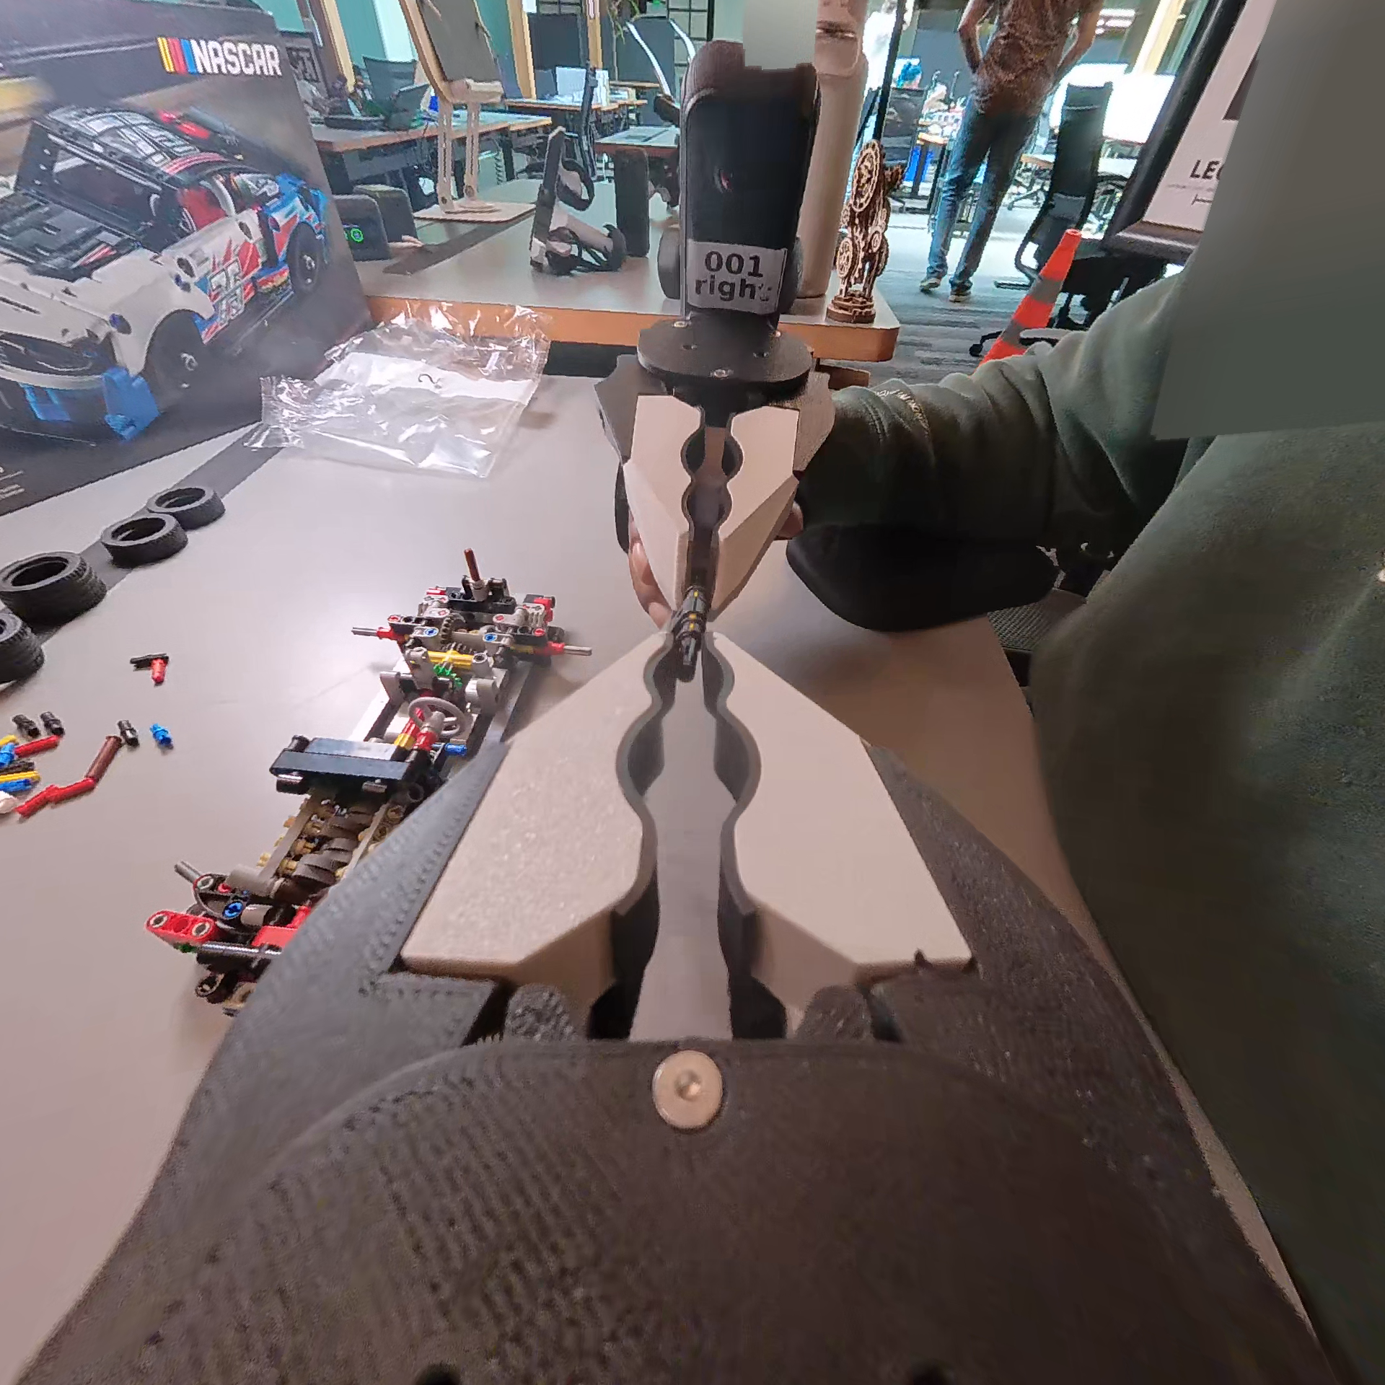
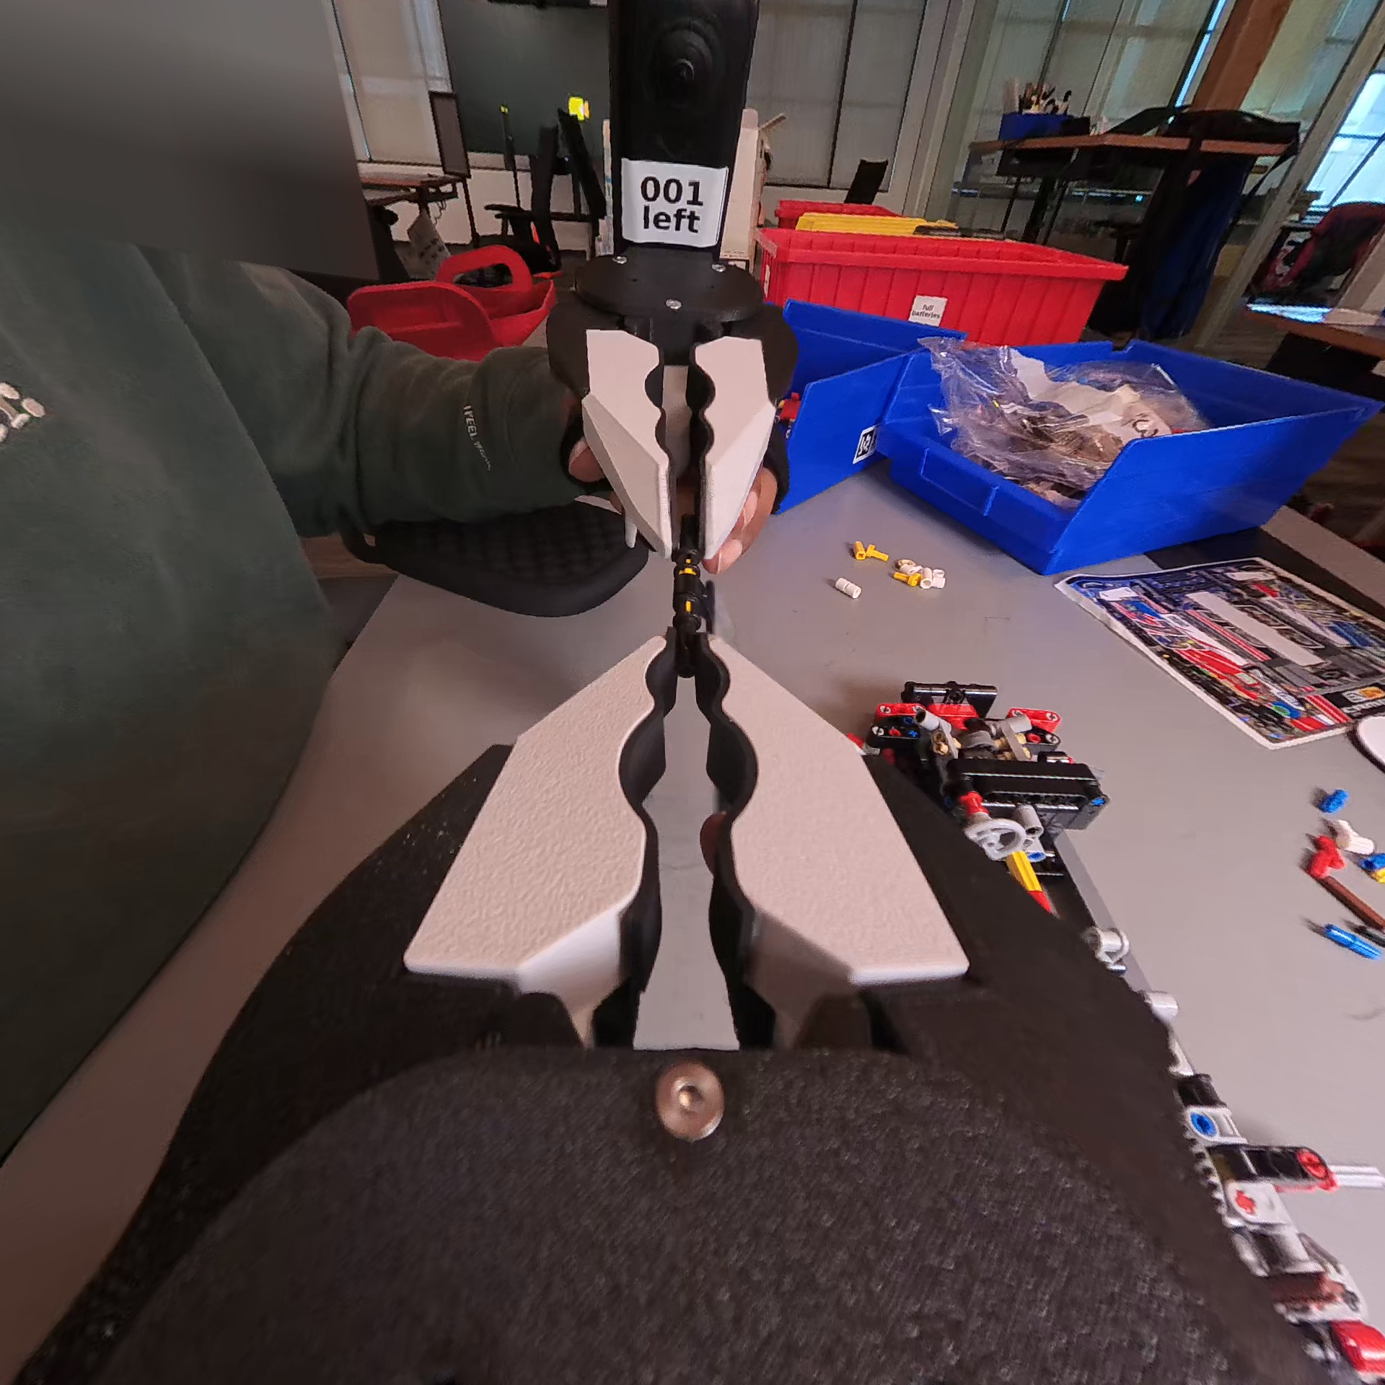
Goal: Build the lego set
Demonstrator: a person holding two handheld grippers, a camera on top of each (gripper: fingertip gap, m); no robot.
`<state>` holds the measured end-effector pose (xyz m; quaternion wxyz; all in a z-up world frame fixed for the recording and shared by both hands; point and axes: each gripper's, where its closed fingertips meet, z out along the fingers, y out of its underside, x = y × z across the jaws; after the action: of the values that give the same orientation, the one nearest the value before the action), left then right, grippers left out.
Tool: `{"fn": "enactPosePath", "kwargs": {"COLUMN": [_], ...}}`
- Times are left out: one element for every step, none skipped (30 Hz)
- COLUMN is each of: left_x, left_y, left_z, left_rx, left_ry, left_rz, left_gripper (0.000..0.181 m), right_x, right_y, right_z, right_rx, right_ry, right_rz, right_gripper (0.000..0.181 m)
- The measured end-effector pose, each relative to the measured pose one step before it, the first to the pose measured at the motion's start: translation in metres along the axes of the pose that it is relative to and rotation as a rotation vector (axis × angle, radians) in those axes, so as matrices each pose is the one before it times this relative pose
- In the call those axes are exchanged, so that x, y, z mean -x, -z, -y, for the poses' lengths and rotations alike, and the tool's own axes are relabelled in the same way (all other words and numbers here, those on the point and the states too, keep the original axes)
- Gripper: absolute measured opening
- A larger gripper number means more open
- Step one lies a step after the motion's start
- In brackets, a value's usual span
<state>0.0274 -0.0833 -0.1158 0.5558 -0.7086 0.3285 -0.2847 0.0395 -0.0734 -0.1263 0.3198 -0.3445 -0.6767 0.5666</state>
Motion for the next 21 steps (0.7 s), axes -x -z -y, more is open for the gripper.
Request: {"fn": "enactPosePath", "kwargs": {"left_x": [-0.00041,-0.00026,-0.00017,-0.00017,-0.00013,-0.00054,-0.00034,0.00005,-0.0007,-0.00064,0.00048,-0.00027,-0.00083,-0.00029,0.00004,0.00025,-0.00014,-0.00011,0.00022,-0.0003,-0.00023], "left_y": [-0.00009,-0.00029,-0.00007,0.00045,0.00069,0.00072,0.00033,0.0002,0.00003,-0.00011,-0.00037,-0.00078,-0.00067,-0.00046,-0.0006,-0.00067,-0.00086,-0.00055,-0.00027,-0.00023,-0.00043], "left_z": [-0.00036,-0.00125,-0.00138,0.00026,0.00135,0.00041,-0.00078,-0.00052,0.00055,0.00022,-0.00147,-0.00292,-0.00225,-0.00105,-0.00122,-0.00129,-0.00169,-0.0007,0.00035,-0.00033,-0.00171], "left_rx": [0.0004,0.0088,0.0112,-0.0005,-0.008,-0.002,0.0065,0.0028,-0.0055,-0.0031,0.0069,0.0161,0.0113,0.0038,0.0048,0.0055,0.0085,0.0029,-0.0039,0.0025,0.0128], "left_ry": [-0.0019,-0.0057,-0.0074,-0.0015,0.0061,0.0064,-0.0022,-0.0061,-0.0005,0.0052,0.0003,-0.0071,-0.006,0.0003,0.0042,0.0015,0.0002,0.0,0.0027,0.0012,-0.0048], "left_rz": [-0.0009,0.0011,0.0009,-0.0016,-0.0034,-0.006,-0.0027,0.0034,-0.0023,-0.0064,0.0002,-0.0019,-0.0033,-0.0027,-0.0026,0.0,-0.0024,-0.001,-0.0002,-0.003,0.0001], "left_gripper": [0.003,0.003,0.002,0.002,0.003,0.002,0.002,0.002,0.002,0.002,0.002,0.002,0.002,0.002,0.002,0.002,0.002,0.002,0.002,0.002,0.002], "right_x": [-0.00013,0.00002,0.00003,0.00035,0.00001,0.00051,0.00086,-0.00019,0.00051,0.00096,-0.00076,0.00033,0.00092,0.00044,0.00022,-0.00035,0.00031,0.00034,-0.00042,0.00043,0.00019], "right_y": [0.00023,-0.00013,-0.00024,-0.00021,-0.00002,-0.0005,-0.00085,-0.0007,0.00017,0.00015,-0.00042,-0.00056,-0.00054,-0.00025,-0.00034,-0.0005,-0.0005,-0.00073,-0.00048,-0.00083,-0.00115], "right_z": [-0.00011,-0.00073,-0.00076,0.00087,0.00233,0.00107,-0.00107,-0.00131,0.00069,0.00027,-0.00152,-0.00324,-0.00283,-0.00142,-0.0017,-0.00205,-0.00273,-0.00241,-0.0006,-0.00153,-0.00205], "right_rx": [-0.0013,0.0035,0.0048,-0.0025,-0.0094,0.0011,0.0137,0.0124,-0.0024,-0.0007,0.0122,0.0232,0.0185,0.0074,0.0116,0.0142,0.0174,0.0116,-0.0038,0.0041,0.0092], "right_ry": [-0.0081,0.0001,0.0035,-0.005,-0.0076,0.0006,0.0116,0.0084,-0.0017,-0.0012,0.0095,0.0132,0.0063,0.0037,0.0039,0.0075,0.0074,0.001,-0.0046,-0.004,0.0036], "right_rz": [0.0027,-0.0008,-0.004,-0.0011,-0.0022,-0.0001,-0.0009,-0.0056,0.0033,0.0055,-0.0082,-0.0004,0.0033,0.0002,-0.0008,-0.0041,0.0012,0.0014,-0.0023,0.0032,-0.0008], "right_gripper": [0.001,0.001,0.001,0.001,0.001,0.001,0.001,0.001,0.001,0.0,0.0,0.0,0.0,0.0,0.0,0.0,0.001,0.0,0.0,0.0,0.0]}}
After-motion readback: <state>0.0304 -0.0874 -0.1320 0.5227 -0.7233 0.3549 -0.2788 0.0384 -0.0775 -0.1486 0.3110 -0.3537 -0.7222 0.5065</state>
